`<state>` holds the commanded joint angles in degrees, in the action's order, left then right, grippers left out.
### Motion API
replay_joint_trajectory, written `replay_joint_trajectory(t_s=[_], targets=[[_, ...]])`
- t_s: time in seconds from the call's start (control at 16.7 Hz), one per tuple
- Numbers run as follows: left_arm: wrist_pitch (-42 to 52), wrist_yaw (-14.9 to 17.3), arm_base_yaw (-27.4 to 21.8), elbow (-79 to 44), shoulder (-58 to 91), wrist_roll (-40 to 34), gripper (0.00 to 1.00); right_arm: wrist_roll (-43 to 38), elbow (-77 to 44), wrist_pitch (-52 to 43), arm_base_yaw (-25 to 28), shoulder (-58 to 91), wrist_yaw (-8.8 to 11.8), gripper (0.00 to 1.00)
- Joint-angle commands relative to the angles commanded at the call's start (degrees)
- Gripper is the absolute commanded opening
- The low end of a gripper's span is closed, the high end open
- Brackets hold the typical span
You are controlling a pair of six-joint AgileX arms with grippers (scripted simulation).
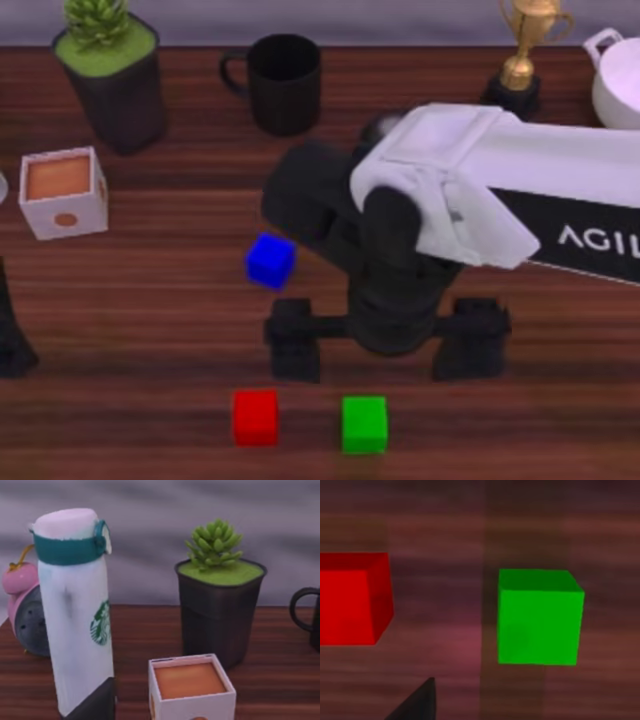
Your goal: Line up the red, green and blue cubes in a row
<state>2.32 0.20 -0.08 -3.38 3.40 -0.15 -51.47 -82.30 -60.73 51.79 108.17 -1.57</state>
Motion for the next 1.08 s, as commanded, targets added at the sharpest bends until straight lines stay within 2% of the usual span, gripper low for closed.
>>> replay_joint_trajectory(t_s=[0.3,0.6,0.84,1.08], targets=[[10.71,0.10,-4.76,-17.14,17.76,-0.63,1.00,8.63,12.48,8.09,-7.33,-15.53,-3.12,1.00],[27.04,0.01,-11.41,-42.59,49.10,-1.55,1.00,21.12,34.05,18.19,-18.87,-37.97,-5.50,1.00],[40.97,0.17,-17.10,-63.27,76.91,-2.31,1.00,31.39,53.03,27.67,-28.97,-58.06,-5.18,1.00],[53.49,0.36,-22.39,-81.93,100.74,-2.97,1.00,40.29,68.56,38.78,-38.41,-78.77,-3.03,1.00]])
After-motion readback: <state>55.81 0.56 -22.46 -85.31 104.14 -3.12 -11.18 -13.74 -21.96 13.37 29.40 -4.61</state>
